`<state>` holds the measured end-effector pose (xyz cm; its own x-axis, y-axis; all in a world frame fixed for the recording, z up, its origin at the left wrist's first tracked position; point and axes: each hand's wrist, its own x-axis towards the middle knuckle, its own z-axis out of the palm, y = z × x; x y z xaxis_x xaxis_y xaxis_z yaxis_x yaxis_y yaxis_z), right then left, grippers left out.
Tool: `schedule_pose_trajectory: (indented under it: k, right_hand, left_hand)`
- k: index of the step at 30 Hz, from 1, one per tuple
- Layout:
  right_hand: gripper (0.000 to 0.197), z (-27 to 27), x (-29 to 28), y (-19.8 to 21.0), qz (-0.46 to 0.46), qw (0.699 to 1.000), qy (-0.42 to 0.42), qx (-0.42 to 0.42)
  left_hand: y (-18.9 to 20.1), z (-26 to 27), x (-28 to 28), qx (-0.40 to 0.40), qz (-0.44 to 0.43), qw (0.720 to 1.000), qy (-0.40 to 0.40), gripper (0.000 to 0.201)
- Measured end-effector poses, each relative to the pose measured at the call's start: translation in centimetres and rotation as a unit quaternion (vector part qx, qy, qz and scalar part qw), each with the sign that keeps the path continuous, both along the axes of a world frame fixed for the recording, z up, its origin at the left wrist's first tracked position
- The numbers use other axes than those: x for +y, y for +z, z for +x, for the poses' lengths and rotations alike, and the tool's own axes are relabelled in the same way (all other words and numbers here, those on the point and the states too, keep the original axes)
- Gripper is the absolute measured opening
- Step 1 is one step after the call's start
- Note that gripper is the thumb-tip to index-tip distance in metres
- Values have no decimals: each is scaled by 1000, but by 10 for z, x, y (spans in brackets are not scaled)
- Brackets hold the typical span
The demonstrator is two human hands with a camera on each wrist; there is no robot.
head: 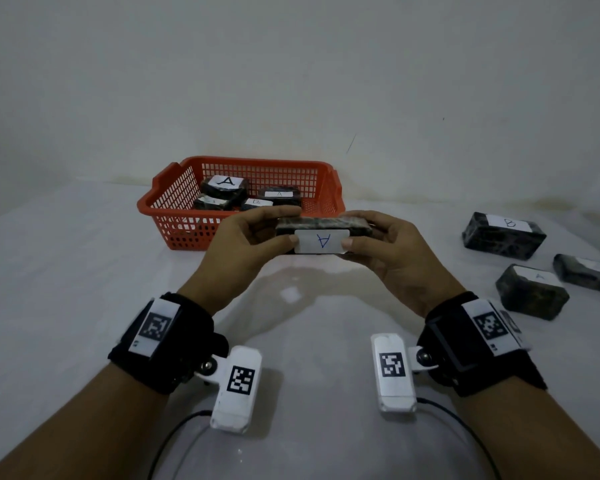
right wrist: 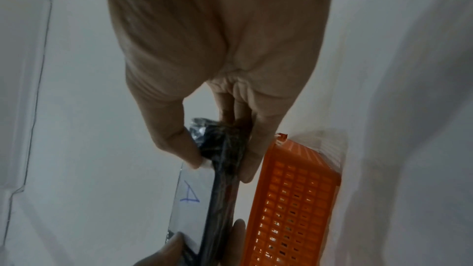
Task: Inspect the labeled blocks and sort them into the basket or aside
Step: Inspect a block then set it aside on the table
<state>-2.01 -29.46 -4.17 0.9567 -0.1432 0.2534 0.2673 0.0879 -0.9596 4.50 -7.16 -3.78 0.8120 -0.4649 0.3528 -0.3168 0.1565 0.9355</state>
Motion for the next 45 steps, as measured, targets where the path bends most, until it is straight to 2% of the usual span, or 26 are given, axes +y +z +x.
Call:
schedule_pose_trajectory:
  k: [3, 8, 11, 15, 20, 24, 28, 31, 36, 40, 42, 45]
  right_hand:
    - [40, -3, 4, 3, 23, 998, 33, 40]
    - [28, -2, 0, 0, 19, 998, -12, 50]
    - [27, -2, -2, -3, 10, 999, -15, 37]
    - [28, 0, 3, -5, 18, 999, -9, 47]
    - [27, 2, 7, -6, 6, 999, -24, 38]
    - [30, 2, 6, -7, 8, 999, 11, 41]
    - [23, 1, 5, -8, -30, 999, -7, 31]
    - [28, -1, 3, -7, -50, 998, -8, 31]
    - [42, -4, 4, 1, -5, 997, 30, 72]
    - [30, -5, 0, 1, 15, 995, 5, 94]
    - [25, -4, 0, 0, 19, 997, -6, 81]
    - [26, -4, -2, -2, 3, 998, -14, 61]
  left_hand:
    - [1, -2, 0, -27, -4, 1000, -1, 43]
    - [-2, -2, -2, -37, 28, 999, -23, 48]
    - [-3, 1, -2, 22, 28, 999, -37, 42]
    - [-4, 1, -4, -14, 60, 998, 21, 25]
    - [-6, 4, -2, -6, 57, 998, 11, 26]
    - [-5, 6, -1, 4, 37, 999, 29, 25]
    - [-5, 5, 1, 25, 32, 999, -5, 28]
    - [-3, 2, 0, -3, 43, 999, 18, 31]
    - [-2, -1, 0, -31, 38, 999, 19, 40]
    - [-2, -3, 0, -41, 36, 998, -9, 47]
    - [-2, -2, 0, -24, 32, 999, -26, 47]
    - [-3, 0, -2, 31, 38, 998, -29, 36]
